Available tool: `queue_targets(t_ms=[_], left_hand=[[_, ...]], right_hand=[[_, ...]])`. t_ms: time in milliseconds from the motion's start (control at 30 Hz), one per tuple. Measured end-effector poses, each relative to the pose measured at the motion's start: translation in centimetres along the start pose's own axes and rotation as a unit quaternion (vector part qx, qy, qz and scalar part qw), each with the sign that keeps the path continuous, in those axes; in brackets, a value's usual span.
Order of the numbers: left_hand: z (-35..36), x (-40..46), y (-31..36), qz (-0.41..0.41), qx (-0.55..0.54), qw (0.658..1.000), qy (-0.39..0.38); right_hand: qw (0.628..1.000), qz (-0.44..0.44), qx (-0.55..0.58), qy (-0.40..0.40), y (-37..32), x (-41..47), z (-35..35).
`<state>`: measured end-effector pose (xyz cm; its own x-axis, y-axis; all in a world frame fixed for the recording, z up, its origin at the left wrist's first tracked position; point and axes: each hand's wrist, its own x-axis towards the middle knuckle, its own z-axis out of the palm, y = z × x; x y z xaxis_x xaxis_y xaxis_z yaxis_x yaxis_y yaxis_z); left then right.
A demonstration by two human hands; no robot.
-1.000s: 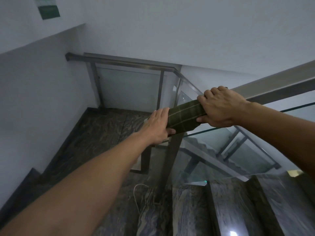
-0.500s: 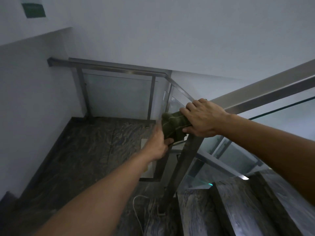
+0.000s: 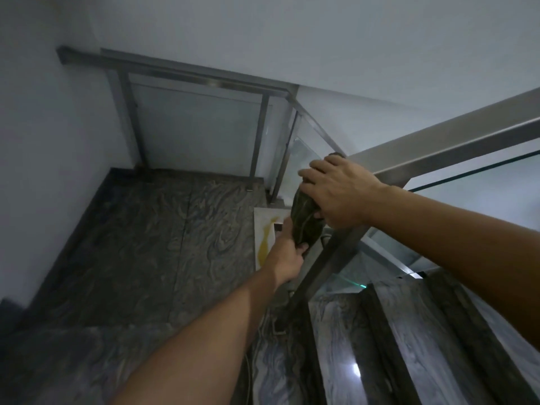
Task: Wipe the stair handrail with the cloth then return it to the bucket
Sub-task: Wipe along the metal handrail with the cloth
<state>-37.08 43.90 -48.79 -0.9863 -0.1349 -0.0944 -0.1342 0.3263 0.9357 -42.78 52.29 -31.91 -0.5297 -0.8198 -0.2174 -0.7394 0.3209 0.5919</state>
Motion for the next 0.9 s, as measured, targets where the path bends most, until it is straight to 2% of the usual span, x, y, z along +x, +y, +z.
queue_targets(t_ms=[133, 300, 500, 667, 733, 833, 867, 900], left_hand=[[-1.1, 0.0, -1.0, -0.023, 0.027, 0.999, -0.037], [-2.3, 0.2, -0.7, -0.017, 0.009, 0.995, -0.100], [-3.6, 1.5, -1.0, 0.007, 0.055, 0.992, -0.112], [-2.9, 1.7, -0.9, -0.009, 0.005, 0.990, -0.142], [-2.7, 1.7, -1.4, 0.020, 0.008, 0.990, -0.140], [-1.7, 2.4, -2.7, 0.121, 0.044, 0.984, -0.120], [-1.7, 2.3, -2.5, 0.134, 0.061, 0.984, -0.102], [-1.3, 2.5, -2.5, 0.117, 0.032, 0.988, -0.099]], right_hand=[[0.999, 0.000, -0.039, -0.025, -1.1, 1.0, 0.0], [0.998, 0.009, -0.055, -0.033, -1.4, 1.2, -0.1], [0.999, 0.020, -0.036, -0.016, -1.2, 0.9, 0.3], [0.998, 0.030, -0.050, -0.008, -1.3, 1.1, 0.8], [0.998, 0.030, -0.050, -0.006, -1.4, 1.1, 0.9], [0.999, 0.028, -0.036, -0.001, -1.5, 1.1, 1.2], [0.999, 0.029, -0.031, 0.000, -1.5, 1.1, 1.2], [0.999, 0.032, -0.026, -0.003, -1.6, 1.0, 1.3]])
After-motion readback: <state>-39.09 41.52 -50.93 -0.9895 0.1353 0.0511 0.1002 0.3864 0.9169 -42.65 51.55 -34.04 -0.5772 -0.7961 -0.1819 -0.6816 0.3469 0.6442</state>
